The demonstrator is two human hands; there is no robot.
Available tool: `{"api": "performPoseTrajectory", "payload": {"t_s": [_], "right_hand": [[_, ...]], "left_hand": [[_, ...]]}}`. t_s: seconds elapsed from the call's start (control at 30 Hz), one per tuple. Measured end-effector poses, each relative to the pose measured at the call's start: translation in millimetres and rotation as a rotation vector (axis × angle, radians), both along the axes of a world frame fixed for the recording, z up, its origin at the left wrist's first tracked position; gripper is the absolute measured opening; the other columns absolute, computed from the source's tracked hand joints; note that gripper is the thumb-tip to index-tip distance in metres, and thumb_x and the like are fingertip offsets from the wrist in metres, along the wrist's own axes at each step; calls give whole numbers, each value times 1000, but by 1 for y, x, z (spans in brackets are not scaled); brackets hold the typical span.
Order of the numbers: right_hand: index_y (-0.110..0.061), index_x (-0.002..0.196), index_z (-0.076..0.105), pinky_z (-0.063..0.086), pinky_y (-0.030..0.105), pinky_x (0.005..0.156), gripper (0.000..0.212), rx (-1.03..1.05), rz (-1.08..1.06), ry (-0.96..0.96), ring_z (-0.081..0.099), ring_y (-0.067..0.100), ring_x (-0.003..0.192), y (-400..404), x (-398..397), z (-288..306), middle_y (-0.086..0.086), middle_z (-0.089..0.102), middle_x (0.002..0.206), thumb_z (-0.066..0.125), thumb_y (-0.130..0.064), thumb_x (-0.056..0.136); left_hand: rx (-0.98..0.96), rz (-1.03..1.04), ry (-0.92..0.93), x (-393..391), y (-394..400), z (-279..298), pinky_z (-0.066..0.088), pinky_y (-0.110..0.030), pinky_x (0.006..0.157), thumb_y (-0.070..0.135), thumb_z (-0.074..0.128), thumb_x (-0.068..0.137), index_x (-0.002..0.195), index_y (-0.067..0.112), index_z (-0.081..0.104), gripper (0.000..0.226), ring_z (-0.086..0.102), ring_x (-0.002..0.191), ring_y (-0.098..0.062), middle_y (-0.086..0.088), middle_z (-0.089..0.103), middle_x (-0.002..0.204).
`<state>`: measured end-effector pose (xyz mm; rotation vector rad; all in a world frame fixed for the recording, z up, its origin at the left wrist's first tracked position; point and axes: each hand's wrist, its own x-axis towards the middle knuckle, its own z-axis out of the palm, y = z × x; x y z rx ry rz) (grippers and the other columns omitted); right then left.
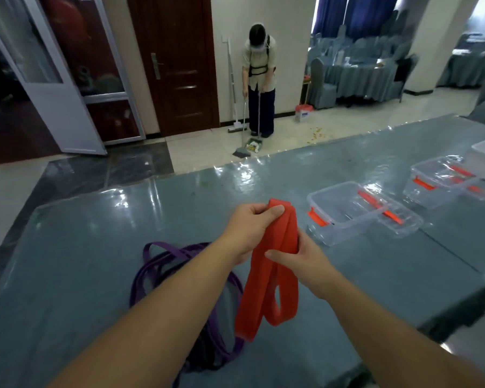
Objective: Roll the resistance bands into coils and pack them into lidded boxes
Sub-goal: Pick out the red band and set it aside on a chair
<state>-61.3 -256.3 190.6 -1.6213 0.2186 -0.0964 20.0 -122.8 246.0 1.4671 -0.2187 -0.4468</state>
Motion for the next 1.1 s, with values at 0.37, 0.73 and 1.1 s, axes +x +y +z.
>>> {"api": "performPoseTrajectory", "payload": {"t_s": [0.37, 0.73, 1.1], "right_hand": [[-30, 115, 67, 61, 44, 90, 41, -220, -356, 98, 75, 16, 96, -118, -69, -25, -4, 78, 102, 83, -12, 82], [-27, 114, 65, 56, 35, 86, 35, -373, -590, 340, 71, 16, 96, -311, -195, -51, -6, 75, 102, 80, -15, 85], [-27, 135, 55, 56, 40, 87, 54, -627, -694, 645, 69, 29, 103, -457, -330, -52, 4, 73, 114, 75, -28, 85]], "left_hand": [[319, -280, -19, -13, -107, -14, 59, -32, 77, 39, 68, 96, 93, 9, 77, 32, 71, 79, -19, -8, 80, 95], [602, -509, -191, -77, -279, -35, 54, -32, 74, 23, 61, 96, 97, 14, 74, 16, 70, 78, -18, -6, 79, 99], [927, -891, -770, -179, -477, -65, 53, -31, 94, 31, 57, 98, 120, 22, 71, 28, 68, 112, -25, -1, 74, 120]]}}
